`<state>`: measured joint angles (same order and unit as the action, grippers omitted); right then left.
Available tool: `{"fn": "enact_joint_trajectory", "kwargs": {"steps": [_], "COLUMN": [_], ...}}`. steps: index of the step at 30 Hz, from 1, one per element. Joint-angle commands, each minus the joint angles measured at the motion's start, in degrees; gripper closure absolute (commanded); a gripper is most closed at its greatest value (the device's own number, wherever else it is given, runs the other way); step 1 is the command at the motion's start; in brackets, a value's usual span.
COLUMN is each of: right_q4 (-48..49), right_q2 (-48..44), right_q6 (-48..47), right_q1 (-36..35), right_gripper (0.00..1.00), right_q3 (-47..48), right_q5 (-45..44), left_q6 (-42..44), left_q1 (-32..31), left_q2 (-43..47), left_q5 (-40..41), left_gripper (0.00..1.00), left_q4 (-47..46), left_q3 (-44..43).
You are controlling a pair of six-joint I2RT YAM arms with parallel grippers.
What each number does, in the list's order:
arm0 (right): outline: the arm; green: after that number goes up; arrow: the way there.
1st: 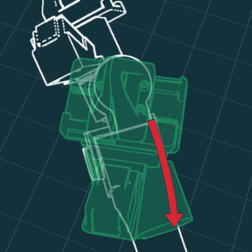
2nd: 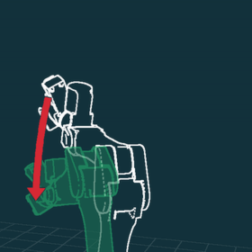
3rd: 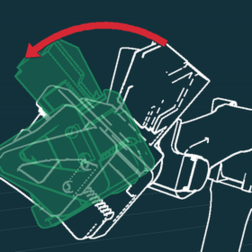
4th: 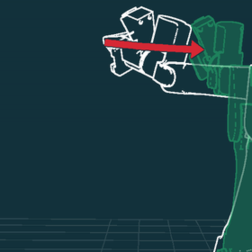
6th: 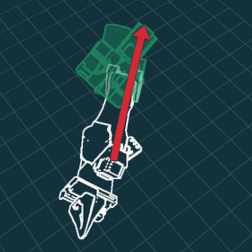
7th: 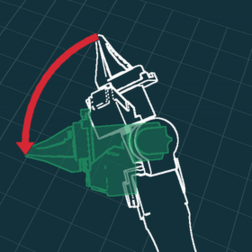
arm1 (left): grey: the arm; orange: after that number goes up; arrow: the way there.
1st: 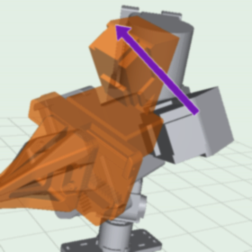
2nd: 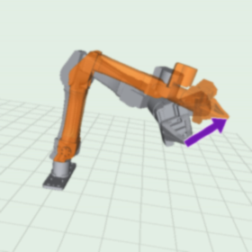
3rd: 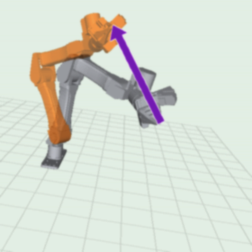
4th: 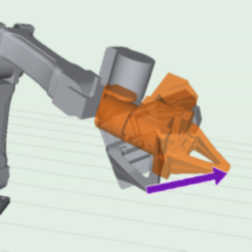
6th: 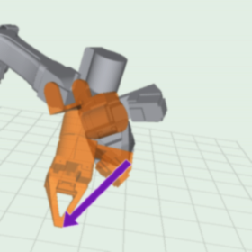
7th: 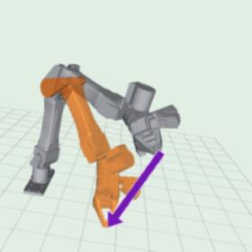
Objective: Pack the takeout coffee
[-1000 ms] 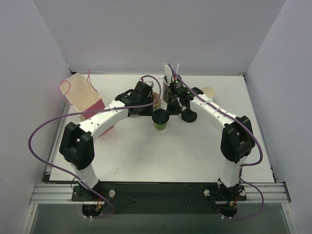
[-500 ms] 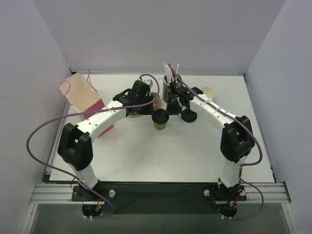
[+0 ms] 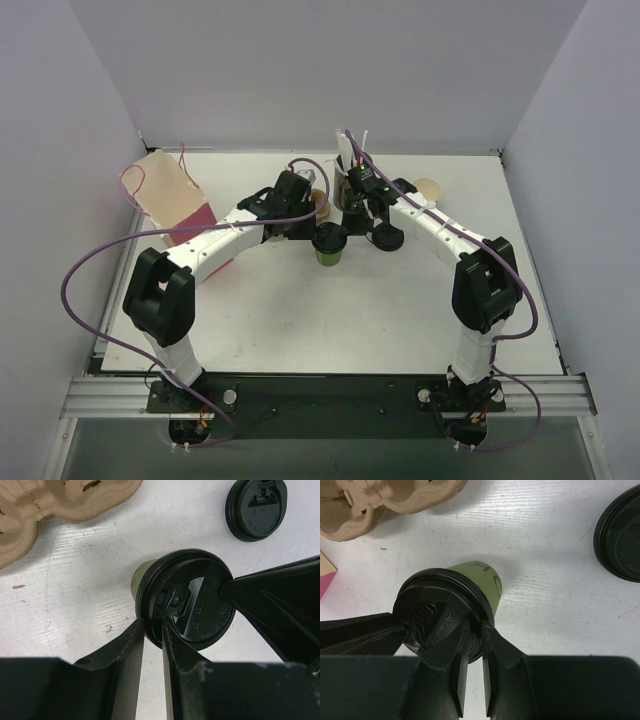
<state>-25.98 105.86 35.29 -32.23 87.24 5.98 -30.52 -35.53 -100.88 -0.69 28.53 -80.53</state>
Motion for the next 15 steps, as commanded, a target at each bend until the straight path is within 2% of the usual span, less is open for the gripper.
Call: {"fn": "enact_joint_trajectory", "kwargs": {"steps": [1, 13, 15], "right_q4": [-7.16, -7.86, -8.12], "right_q2": [4.35, 1.1, 0.22], "right_q6": [-1.1, -2.15, -2.59], "right_q1": [-0.56, -0.12, 0.06], "right_gripper": [0.89, 0.78, 0.74], "right_q3": [-2.34, 1.26, 1.87], "right_q5": [-1.49, -2.81, -3.25], "left_q6": [1.43, 1.87, 1.87], "left_q1": [-0.68, 1.51, 1.95], "left_q2": [-1.34, 2.53, 3.32], "left_q5": [-0.1, -3.35, -3.27], "left_gripper": [0.69, 0.62, 0.61], "left_q4": [3.37, 4.07, 4.6], "left_q3": [-1.12, -6.74, -7.36]}}
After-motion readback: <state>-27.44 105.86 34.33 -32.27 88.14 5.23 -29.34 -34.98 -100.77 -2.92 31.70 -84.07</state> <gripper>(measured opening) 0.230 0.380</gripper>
